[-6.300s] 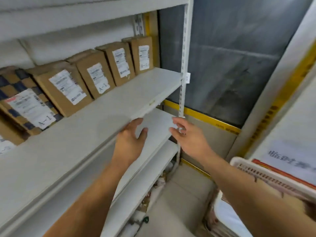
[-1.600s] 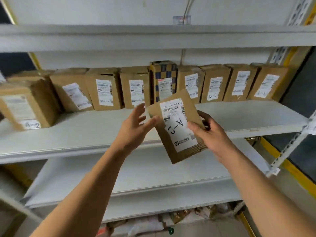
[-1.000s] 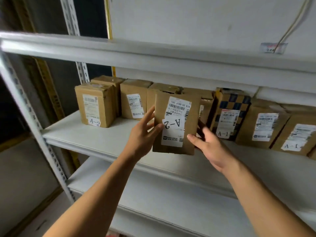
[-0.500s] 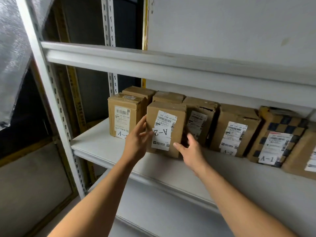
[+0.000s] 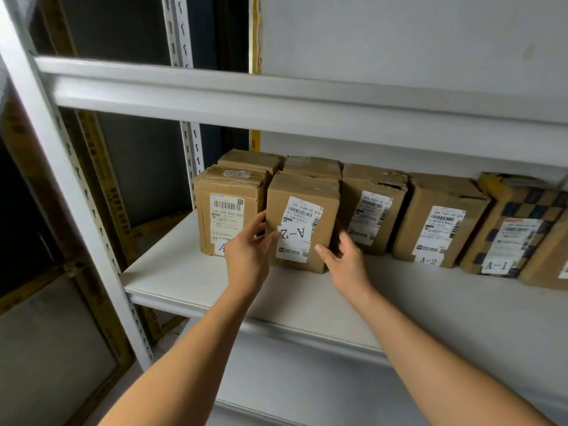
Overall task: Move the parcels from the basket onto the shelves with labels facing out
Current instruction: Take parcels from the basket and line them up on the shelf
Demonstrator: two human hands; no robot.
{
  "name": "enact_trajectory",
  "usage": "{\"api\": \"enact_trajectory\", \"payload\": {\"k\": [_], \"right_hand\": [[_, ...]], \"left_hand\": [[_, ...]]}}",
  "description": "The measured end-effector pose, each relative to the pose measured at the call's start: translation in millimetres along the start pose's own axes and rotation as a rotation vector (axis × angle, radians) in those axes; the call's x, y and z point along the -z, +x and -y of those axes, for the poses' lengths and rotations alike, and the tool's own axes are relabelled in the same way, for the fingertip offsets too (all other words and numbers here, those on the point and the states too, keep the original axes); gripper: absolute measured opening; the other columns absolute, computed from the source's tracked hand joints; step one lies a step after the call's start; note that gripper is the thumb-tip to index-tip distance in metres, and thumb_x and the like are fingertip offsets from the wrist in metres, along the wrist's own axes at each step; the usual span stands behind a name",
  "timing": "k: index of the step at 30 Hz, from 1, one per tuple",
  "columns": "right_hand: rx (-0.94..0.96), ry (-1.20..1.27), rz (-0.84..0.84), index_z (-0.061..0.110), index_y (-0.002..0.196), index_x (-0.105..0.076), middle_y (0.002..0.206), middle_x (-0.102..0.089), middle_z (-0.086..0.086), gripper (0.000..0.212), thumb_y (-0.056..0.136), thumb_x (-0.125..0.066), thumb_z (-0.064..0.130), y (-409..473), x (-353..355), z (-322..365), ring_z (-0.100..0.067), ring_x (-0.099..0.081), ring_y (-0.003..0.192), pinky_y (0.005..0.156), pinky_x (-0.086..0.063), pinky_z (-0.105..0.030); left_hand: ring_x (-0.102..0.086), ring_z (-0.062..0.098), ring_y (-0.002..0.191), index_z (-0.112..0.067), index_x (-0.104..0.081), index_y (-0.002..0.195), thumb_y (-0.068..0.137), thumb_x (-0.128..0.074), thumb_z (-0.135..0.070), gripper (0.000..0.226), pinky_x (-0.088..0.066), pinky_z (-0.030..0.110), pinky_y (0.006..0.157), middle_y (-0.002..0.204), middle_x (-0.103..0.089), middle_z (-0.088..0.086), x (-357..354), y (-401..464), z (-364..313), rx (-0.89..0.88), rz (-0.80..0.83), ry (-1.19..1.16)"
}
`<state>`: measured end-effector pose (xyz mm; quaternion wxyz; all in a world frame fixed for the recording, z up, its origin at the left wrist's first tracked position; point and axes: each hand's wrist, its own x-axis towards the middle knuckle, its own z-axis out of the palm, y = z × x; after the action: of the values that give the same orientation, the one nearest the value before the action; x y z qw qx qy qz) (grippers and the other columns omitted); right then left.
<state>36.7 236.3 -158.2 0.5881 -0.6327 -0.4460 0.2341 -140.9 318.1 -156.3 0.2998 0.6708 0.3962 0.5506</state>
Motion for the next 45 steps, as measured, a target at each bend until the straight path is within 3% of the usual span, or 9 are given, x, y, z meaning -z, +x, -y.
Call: {"api": "enact_trajectory", "payload": {"k": [4, 10, 12, 16, 20, 22, 27, 34, 45], "right_hand": [[0.002, -0.001, -0.019, -0.001, 0.151, -0.045, 0.128, -0.051, 0.002, 0.053, 0.101, -0.062, -0.004, -0.3, -4.4, 4.3, -0.002, -0.051, 0.11, 0.076, -0.039, 0.006], [0.0, -0.024, -0.023, 0.005, 0.156, -0.041, 0.129, -0.048, 0.012, 0.058, 0.102, -0.062, -0.003, 0.5, -5.0, -1.8, 0.004, -0.051, 0.108, 0.076, -0.035, 0.008], [-0.046, -0.037, -0.029, 0.01, 0.156, -0.04, 0.132, -0.05, 0.014, 0.06, 0.102, -0.064, -0.001, 3.0, -4.8, -2.9, 0.01, -0.052, 0.11, 0.086, -0.038, 0.005], [-0.108, -0.008, -0.037, 0.01, 0.162, -0.036, 0.161, -0.044, -0.01, 0.08, 0.095, -0.078, 0.024, 5.5, -4.5, -4.3, -0.023, -0.041, 0.15, 0.122, -0.038, -0.038], [-0.108, -0.046, -0.04, 0.012, 0.16, -0.039, 0.147, -0.051, 0.001, 0.068, 0.1, -0.07, 0.01, -9.6, 13.8, -0.6, -0.014, -0.05, 0.139, 0.101, -0.047, -0.014], [-0.067, -0.118, -0.071, 0.013, 0.151, -0.052, 0.143, -0.062, -0.003, 0.054, 0.1, -0.07, 0.011, -21.2, 31.2, -7.1, -0.013, -0.06, 0.131, 0.107, -0.048, -0.02], [-0.035, -0.258, -0.11, 0.018, 0.136, -0.066, 0.127, -0.073, 0.0, 0.037, 0.099, -0.072, 0.014, -70.0, 90.1, -11.8, -0.009, -0.068, 0.119, 0.109, -0.054, -0.037], [-0.007, -0.377, -0.28, 0.017, 0.141, -0.062, 0.127, -0.07, 0.005, 0.04, 0.101, -0.069, 0.015, -168.3, 228.0, -5.4, -0.005, -0.065, 0.118, 0.098, -0.05, -0.012], [-0.245, -0.415, -0.624, 0.024, 0.148, -0.056, 0.14, -0.064, 0.009, 0.043, 0.106, -0.063, 0.025, -384.4, 446.8, -32.9, -0.007, -0.059, 0.127, 0.11, -0.049, -0.028]], "left_hand": [[-0.073, 0.007, 0.096, -0.036, -0.065, 0.14, 0.096, -0.075, -0.032, 0.045, -0.062, 0.04, 0.085, 0.117, -0.078, -0.008, -2.4, 1.2, 2.4, -0.018, -0.041, 0.041], [-0.072, 0.004, 0.097, -0.033, -0.064, 0.142, 0.097, -0.074, -0.033, 0.046, -0.062, 0.037, 0.085, 0.118, -0.078, -0.008, -2.9, -1.4, 2.3, -0.001, -0.035, 0.059], [-0.071, 0.003, 0.102, -0.035, -0.062, 0.143, 0.098, -0.073, -0.034, 0.046, -0.061, 0.034, 0.088, 0.121, -0.076, -0.009, -2.3, -2.7, 0.6, 0.016, -0.016, 0.063], [-0.071, 0.004, 0.111, -0.032, -0.059, 0.146, 0.098, -0.072, -0.032, 0.049, -0.058, 0.032, 0.094, 0.126, -0.074, -0.009, -0.1, -7.0, 0.2, 0.049, 0.007, 0.049], [-0.073, 0.009, 0.099, -0.031, -0.065, 0.131, 0.101, -0.066, -0.039, 0.031, -0.058, 0.034, 0.089, 0.117, -0.076, -0.009, 3.6, -25.9, -3.5, 0.091, -0.069, 0.128], [-0.072, 0.009, 0.092, -0.03, -0.069, 0.124, 0.102, -0.064, -0.039, 0.024, -0.055, 0.032, 0.083, 0.11, -0.077, -0.009, 0.1, -38.1, -8.6, 0.095, -0.07, 0.189], [-0.073, 0.023, 0.106, -0.023, -0.075, 0.124, 0.1, -0.067, -0.037, 0.029, -0.056, 0.035, 0.09, 0.117, -0.078, -0.001, -32.3, -71.5, -35.4, -0.006, 0.182, 0.283], [-0.068, 0.026, 0.119, -0.019, -0.071, 0.134, 0.1, -0.068, -0.037, 0.038, -0.052, 0.037, 0.101, 0.131, -0.073, 0.003, -116.5, -149.6, -121.2, -0.165, 0.441, 0.284], [-0.071, 0.028, 0.106, -0.014, -0.071, 0.133, 0.1, -0.071, -0.027, 0.036, -0.052, 0.031, 0.096, 0.128, -0.074, 0.009, -267.5, -355.7, -263.5, -0.396, 0.854, 0.068]]}}
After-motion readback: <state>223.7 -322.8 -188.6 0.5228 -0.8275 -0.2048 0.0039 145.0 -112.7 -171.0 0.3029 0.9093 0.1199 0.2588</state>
